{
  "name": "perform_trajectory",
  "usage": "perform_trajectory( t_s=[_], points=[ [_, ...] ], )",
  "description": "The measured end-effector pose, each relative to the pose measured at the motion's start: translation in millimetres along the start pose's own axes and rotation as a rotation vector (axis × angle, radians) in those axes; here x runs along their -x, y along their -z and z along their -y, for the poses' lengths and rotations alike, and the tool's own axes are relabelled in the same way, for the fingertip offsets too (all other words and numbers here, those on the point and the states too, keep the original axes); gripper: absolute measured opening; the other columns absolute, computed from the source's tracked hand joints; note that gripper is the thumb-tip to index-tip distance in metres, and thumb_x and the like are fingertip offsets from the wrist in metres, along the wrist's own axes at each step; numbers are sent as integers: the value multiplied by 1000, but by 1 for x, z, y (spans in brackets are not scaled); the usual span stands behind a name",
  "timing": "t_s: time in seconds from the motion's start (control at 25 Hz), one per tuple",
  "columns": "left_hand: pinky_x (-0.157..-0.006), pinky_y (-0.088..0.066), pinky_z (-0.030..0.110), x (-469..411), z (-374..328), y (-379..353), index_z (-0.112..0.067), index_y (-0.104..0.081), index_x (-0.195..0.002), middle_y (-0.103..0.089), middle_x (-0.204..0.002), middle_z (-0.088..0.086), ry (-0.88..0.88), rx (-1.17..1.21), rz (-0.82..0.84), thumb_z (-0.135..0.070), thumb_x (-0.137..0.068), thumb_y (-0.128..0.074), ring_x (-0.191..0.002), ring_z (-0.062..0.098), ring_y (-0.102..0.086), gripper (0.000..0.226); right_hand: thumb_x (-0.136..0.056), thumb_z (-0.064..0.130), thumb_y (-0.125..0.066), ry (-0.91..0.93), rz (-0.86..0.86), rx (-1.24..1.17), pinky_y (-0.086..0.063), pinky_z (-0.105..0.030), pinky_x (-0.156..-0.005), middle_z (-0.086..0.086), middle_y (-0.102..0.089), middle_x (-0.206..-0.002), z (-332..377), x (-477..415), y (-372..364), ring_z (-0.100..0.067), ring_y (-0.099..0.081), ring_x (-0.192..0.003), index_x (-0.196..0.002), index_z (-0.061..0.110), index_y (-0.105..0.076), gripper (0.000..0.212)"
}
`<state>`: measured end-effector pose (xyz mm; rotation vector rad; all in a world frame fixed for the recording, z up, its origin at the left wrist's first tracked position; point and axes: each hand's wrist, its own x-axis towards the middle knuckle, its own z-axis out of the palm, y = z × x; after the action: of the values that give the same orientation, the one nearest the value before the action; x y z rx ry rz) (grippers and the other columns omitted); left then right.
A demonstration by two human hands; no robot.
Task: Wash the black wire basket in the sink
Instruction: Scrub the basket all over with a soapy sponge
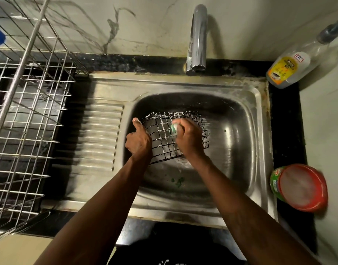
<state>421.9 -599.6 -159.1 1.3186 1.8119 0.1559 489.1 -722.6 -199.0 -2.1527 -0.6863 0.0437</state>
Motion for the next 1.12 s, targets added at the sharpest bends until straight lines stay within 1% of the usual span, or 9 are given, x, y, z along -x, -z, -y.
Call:
perform_trajectory(
  t_s=[0.16,0.28,0.44,0.56,0.64,0.72,0.88,1.0,1.12],
  points=[
    [-106,-41,45,1,-2,0,9,-51,-136,-53,-138,29,-24,-20,4,-70,-97,-31,-127,43,-52,91,-89,-6,-58,-15,90,-29,-55,-23,-78,-7,-73,-98,-1,-60,-10,-16,-66,-89,-100,9,-73,23],
    [-106,-41,46,-2,-2,0,9,-52,-135,-54,-137,30,-9,-40,10,-72,-97,-31,-126,44,-52,92,-92,-3,-54,4,96,24,-56,-30,-75,-9,-71,-97,-8,-24,-3,-19,-65,-88,-98,7,-70,20],
    [-106,-41,47,-5,-3,-2,10,-52,-135,-54,-136,31,-36,-57,-1,-72,-97,-29,-126,44,-52,93,-90,-8,-56,20,67,25,-54,-27,-82,-5,-72,-98,-22,55,22,-18,-65,-92,-97,9,-70,24],
    [-104,-42,45,-2,-3,-3,10,-52,-134,-55,-136,30,-38,-63,-1,-72,-97,-30,-124,43,-54,92,-92,-6,-57,-42,-2,10,-54,-31,-81,-6,-73,-99,-26,35,16,-22,-67,-92,-101,7,-70,20],
    [-104,-42,44,0,-4,-3,9,-53,-134,-56,-135,29,-42,-45,-6,-70,-97,-31,-124,43,-54,90,-93,-3,-58,-76,-48,-13,-53,-28,-80,-9,-73,-100,-25,-5,2,-24,-67,-91,-104,5,-70,19],
    [-104,-42,43,0,-4,-4,8,-53,-135,-56,-136,28,-29,-26,-18,-69,-98,-31,-125,42,-53,88,-94,-2,-57,-90,-2,4,-54,-28,-80,-13,-72,-99,-25,-37,-8,-26,-67,-91,-106,1,-71,19],
    [-106,-40,44,5,1,-7,7,-52,-136,-53,-139,28,20,-39,30,-69,-97,-35,-128,42,-51,88,-98,14,-44,-71,9,113,-41,-17,-78,-13,-70,-98,-32,-11,7,-25,-64,-90,-106,0,-71,32],
    [-108,-39,44,10,16,-12,8,-51,-137,-52,-140,29,30,-66,58,-71,-95,-37,-131,43,-48,90,-97,8,-47,-7,33,146,-52,-19,-84,-13,-70,-104,-50,41,31,-21,-65,-95,-107,1,-70,26],
    [-107,-40,45,15,21,-13,6,-49,-139,-49,-142,31,90,-43,84,-73,-93,-39,-131,44,-48,93,-100,12,-44,-52,71,103,-60,-32,-79,-12,-67,-106,-53,82,43,-19,-63,-94,-108,4,-68,27]
  ],
)
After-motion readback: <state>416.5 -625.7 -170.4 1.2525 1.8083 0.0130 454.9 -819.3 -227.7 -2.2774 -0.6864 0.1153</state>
